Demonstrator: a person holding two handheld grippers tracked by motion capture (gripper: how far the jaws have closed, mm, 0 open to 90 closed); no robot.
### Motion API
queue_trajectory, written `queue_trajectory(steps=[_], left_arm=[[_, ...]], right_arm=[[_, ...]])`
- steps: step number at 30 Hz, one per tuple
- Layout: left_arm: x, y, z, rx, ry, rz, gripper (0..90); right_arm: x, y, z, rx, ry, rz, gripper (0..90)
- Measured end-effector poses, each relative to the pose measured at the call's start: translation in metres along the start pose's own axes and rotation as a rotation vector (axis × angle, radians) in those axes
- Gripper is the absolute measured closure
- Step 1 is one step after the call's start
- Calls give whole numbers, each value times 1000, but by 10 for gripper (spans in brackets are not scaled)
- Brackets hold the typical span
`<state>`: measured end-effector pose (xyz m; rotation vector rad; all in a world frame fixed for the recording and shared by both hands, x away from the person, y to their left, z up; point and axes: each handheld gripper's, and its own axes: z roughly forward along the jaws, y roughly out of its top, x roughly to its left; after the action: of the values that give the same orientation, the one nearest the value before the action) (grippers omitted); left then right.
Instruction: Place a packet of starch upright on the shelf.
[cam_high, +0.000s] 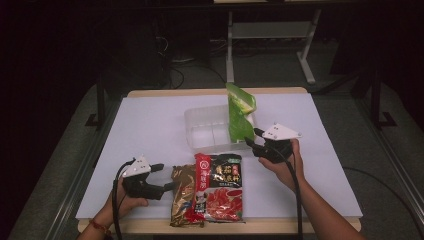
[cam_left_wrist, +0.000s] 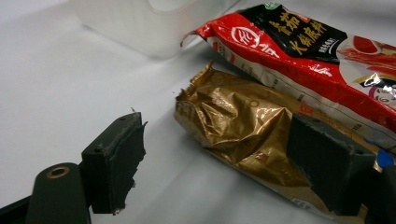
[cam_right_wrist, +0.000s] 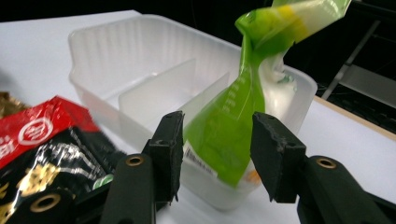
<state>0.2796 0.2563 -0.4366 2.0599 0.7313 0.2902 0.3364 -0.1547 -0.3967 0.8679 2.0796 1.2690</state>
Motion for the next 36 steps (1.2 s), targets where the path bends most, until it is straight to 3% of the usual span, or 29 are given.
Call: queue_trajectory(steps=[10,16,19,26,29,36], left_arm=[[2,3,14,35,-31,-55,177],[6,4,18,62,-41,-123,143],[7,4,19,76,-51,-136,144],[9,5,19,60,-107,-180,148],[6,7,23,79,-117,-164,147],[5,12,37,107,-179,-217,138]], right_arm=[[-1,-15,-16,33,17,-1,518],[-1,-24,-25,61,35,-9,511],[-2,-29,-28,73,39,-6,507],[-5,-34,-34,68,45,19,503],[-6,-35,-35,65,49,23,501],[-3,-39,-31,85,79,15,491]])
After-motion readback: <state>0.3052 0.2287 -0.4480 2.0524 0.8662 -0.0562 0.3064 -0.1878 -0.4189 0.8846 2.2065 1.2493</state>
